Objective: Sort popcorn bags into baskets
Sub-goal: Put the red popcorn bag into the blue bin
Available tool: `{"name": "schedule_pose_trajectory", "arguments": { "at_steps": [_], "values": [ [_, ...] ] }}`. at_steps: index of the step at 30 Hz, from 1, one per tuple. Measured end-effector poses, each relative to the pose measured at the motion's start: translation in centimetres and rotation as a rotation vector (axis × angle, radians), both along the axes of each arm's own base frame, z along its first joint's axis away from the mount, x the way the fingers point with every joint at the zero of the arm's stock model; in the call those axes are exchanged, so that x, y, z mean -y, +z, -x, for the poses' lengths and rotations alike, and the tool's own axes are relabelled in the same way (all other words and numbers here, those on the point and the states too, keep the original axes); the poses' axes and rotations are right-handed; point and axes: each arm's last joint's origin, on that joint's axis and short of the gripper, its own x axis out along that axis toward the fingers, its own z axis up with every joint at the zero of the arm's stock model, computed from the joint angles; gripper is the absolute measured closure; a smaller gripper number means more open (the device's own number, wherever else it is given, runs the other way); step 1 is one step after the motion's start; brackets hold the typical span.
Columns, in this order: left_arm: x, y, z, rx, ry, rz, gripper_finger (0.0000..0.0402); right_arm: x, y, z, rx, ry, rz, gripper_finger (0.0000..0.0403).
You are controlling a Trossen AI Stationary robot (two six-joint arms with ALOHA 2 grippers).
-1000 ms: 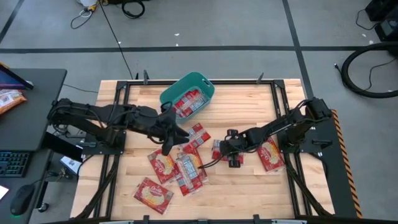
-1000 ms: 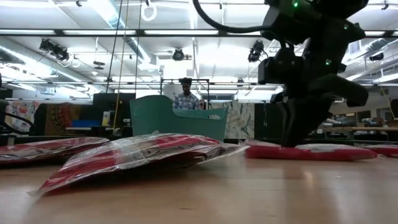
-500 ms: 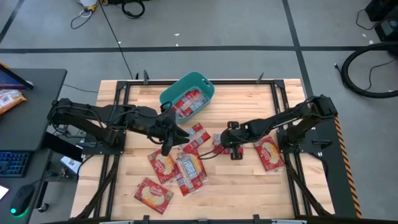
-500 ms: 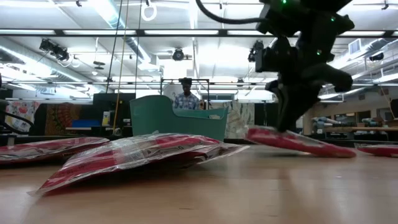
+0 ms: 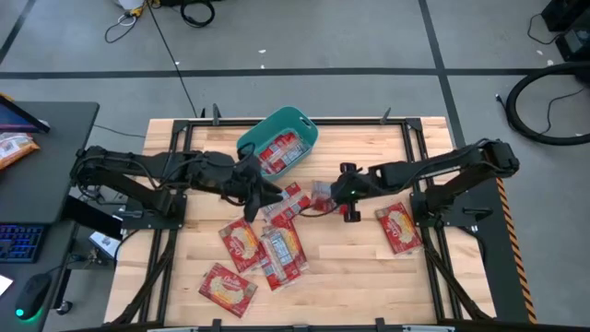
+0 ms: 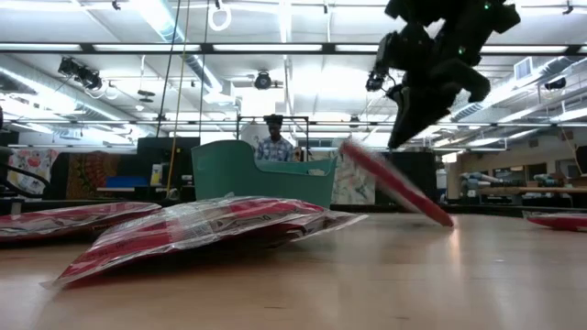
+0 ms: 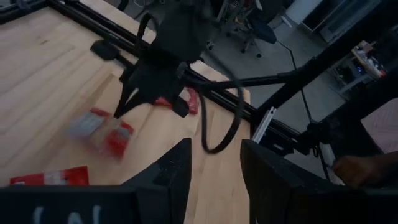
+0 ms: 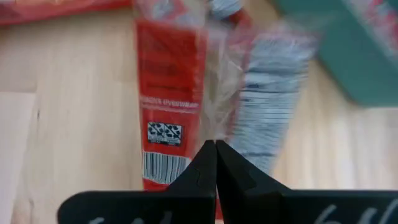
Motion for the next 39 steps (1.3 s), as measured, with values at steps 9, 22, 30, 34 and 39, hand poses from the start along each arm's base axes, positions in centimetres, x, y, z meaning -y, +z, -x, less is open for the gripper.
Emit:
{"name": "schedule_pose_trajectory", "arguments": {
  "at_steps": [9,22,30,34,39],
  "values": [
    [-0.9,0.4,-0.3,0.043,0.069,0.098,0.026,1.4,4.6,-1.4,0.143,0.022,0.061,0.04],
    [-1.5,0.8,-0.4,0.08,0.106,0.149,0.026,3.1,2.0,-5.1,0.081,0.117,-0.039,0.0277],
    [-1.4,1.4,-0.5,0.133,0.072,0.17,0.026,3.8,-0.9,-8.5,-0.058,0.05,-0.124,0.0226],
    [-1.2,2.0,-0.3,0.18,0.016,0.218,0.026,5.3,-2.7,-9.4,-0.068,-0.114,-0.198,0.0207],
    [-0.7,2.2,0.0,0.171,-0.063,0.289,0.026,6.5,-4.5,-10.1,-0.048,-0.298,-0.237,0.0194]
  ]
}}
